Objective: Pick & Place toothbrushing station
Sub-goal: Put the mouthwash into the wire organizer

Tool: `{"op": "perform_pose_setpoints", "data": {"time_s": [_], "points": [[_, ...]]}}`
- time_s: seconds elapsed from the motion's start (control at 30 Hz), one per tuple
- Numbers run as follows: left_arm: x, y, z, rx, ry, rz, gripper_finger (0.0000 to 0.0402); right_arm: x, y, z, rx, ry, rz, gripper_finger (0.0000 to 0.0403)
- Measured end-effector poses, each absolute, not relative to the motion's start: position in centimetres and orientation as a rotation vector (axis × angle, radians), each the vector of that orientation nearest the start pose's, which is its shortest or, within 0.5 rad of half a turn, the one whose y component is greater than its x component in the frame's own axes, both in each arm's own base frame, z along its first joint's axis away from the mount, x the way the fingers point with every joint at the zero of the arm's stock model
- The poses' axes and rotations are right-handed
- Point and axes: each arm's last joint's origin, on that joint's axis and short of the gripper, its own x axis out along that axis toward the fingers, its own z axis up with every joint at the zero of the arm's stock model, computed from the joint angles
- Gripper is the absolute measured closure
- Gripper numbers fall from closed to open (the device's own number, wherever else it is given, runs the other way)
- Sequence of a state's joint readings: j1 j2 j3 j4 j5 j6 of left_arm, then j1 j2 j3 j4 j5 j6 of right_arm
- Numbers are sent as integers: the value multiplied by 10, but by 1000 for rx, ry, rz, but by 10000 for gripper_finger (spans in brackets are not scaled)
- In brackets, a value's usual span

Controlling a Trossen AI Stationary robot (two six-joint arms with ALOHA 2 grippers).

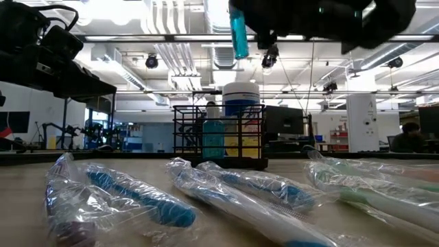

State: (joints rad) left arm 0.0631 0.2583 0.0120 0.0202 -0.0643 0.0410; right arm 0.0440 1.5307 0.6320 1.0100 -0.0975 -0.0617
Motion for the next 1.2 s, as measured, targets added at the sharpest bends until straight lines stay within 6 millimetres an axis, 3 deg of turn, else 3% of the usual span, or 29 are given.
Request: {"op": "perform_pose_setpoints", "data": {"time_s": [0.13, 0.4, 0.57, 0.97, 1.2], "points": [[111, 9, 148, 41, 228, 123, 390, 305, 6, 198, 6, -114, -5, 316], [111, 9, 148, 41, 229, 122, 390, 331, 6, 176, 59, -77, -169, 316], [111, 9, 148, 30, 228, 123, 390, 342, 17, 171, 58, -70, -274, 316], [111, 9, 147, 26, 234, 123, 390, 343, 49, 176, 41, -71, -557, 316], [111, 9, 147, 26, 234, 123, 390, 354, 67, 174, 28, -68, -681, 316]]}}
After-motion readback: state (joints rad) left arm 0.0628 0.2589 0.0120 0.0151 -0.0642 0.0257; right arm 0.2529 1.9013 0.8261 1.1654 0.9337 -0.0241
